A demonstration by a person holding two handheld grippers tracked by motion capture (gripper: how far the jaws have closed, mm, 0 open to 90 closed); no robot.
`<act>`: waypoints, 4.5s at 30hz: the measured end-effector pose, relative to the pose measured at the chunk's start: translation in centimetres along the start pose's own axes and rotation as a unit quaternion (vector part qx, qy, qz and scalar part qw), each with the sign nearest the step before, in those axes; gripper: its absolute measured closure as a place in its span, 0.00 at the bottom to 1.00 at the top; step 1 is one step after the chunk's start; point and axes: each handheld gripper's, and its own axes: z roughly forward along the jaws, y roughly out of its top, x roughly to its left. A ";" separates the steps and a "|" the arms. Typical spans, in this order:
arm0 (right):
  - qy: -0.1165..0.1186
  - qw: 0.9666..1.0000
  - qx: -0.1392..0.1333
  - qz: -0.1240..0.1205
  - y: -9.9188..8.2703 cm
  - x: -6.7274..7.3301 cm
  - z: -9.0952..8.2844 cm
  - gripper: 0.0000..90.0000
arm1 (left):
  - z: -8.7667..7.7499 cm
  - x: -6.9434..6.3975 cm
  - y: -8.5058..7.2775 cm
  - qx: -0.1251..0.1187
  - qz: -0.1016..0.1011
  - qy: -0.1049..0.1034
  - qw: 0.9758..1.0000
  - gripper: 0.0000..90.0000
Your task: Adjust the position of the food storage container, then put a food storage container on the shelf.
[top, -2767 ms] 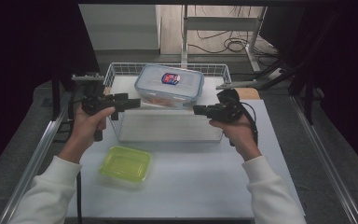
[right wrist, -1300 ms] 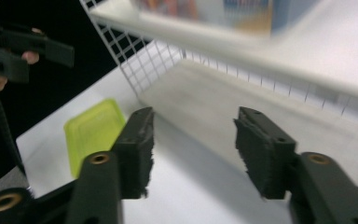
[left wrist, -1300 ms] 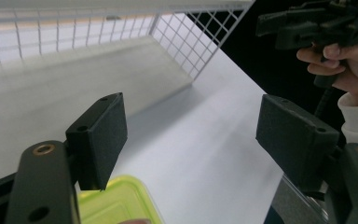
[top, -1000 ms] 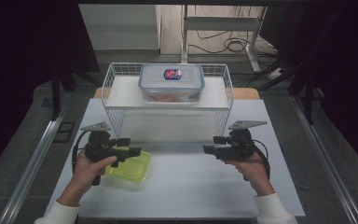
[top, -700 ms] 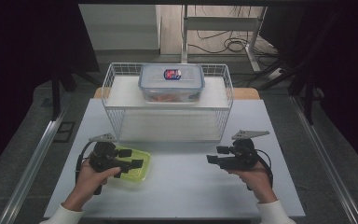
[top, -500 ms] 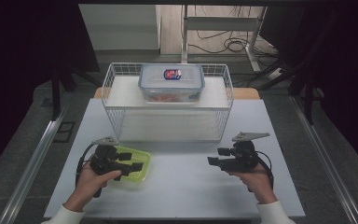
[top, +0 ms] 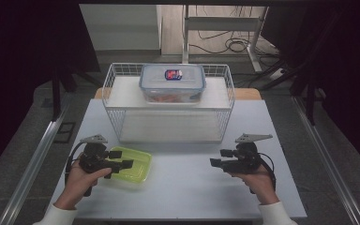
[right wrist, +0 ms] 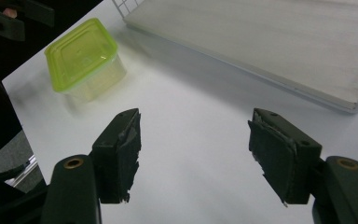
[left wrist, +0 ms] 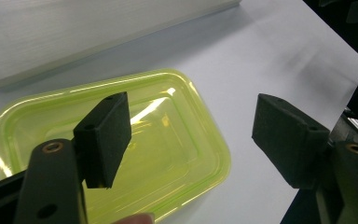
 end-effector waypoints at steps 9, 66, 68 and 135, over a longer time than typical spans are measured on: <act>-0.007 1.000 0.004 0.007 -0.4 -0.4 -0.1 0.37 | -1.8 2.5 -0.7 0.005 -0.010 0.085 0.996 0.76; -0.029 0.999 0.002 0.017 -0.8 -1.0 -0.3 0.35 | 5.3 0.2 -2.2 0.118 0.040 0.026 0.992 0.99; -0.029 0.999 0.003 0.017 -0.8 -0.9 -0.3 0.35 | 5.8 -0.3 -2.0 0.119 0.045 0.022 0.992 0.99; 0.087 0.993 0.022 0.072 -2.4 1.8 6.6 0.42 | 5.3 -0.7 -1.5 0.027 -0.077 -0.013 0.997 0.27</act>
